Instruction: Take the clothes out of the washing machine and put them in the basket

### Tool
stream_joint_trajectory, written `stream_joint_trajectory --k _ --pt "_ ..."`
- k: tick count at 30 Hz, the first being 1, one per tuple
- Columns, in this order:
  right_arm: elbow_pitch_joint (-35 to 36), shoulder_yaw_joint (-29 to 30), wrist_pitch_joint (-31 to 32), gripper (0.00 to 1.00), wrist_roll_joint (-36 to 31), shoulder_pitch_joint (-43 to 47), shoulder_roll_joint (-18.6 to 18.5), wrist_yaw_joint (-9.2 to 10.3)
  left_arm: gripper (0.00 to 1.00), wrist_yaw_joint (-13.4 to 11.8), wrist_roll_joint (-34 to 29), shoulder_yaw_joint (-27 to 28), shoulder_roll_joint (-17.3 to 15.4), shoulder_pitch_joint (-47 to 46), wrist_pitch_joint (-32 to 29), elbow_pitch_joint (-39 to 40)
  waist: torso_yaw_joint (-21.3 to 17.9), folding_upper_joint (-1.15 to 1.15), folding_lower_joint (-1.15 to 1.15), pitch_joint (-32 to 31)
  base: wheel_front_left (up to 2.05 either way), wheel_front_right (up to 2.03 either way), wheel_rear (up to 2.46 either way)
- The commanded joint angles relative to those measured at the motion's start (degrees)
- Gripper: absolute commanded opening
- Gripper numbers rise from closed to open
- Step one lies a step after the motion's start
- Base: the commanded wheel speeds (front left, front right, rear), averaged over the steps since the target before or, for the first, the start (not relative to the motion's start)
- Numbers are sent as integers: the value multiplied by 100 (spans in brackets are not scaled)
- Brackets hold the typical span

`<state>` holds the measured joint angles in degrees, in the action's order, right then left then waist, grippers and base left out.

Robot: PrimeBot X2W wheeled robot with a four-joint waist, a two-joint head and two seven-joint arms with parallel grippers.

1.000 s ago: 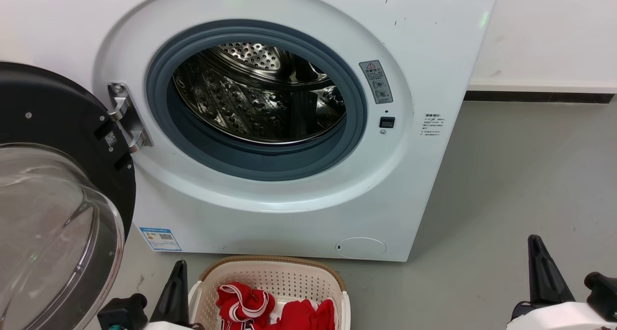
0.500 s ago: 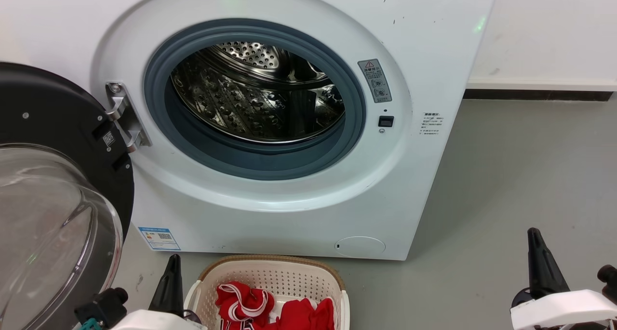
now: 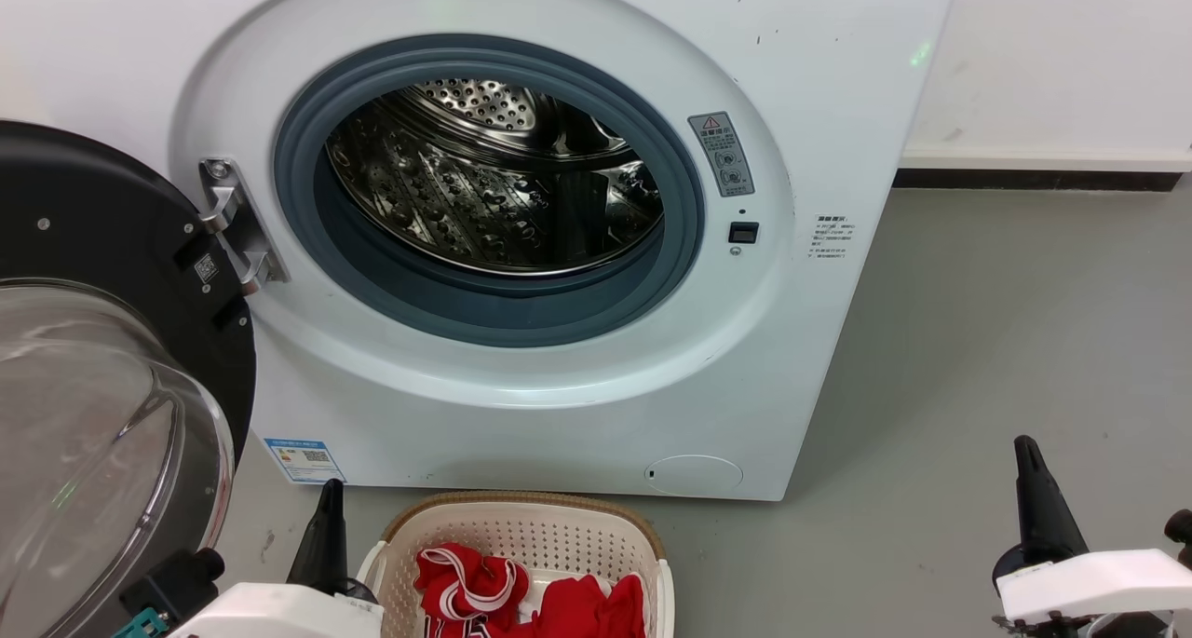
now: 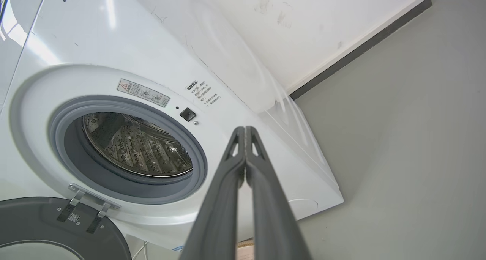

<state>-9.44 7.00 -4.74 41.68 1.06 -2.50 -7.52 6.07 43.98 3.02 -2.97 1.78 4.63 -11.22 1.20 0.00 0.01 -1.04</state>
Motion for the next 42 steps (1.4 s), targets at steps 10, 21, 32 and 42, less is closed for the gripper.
stream_joint_trajectory --k 10,21,32,42 --pt "-41 -8 212 0 979 -289 -35 1 0 49 923 84 -1 -280 -212 -6 -15 0 0 16 0 0 0" --pt "-120 -17 390 0 1784 -382 -38 2 0 70 1691 144 1 -394 -399 -57 -31 0 0 32 0 0 0" --pt "-200 -25 560 0 2515 -466 -41 2 0 93 2389 194 4 -497 -559 -110 -47 0 0 48 0 0 0" --pt "-256 -32 680 0 3060 -529 -43 2 0 101 2911 229 6 -568 -683 -148 -60 0 -1 61 0 0 0"
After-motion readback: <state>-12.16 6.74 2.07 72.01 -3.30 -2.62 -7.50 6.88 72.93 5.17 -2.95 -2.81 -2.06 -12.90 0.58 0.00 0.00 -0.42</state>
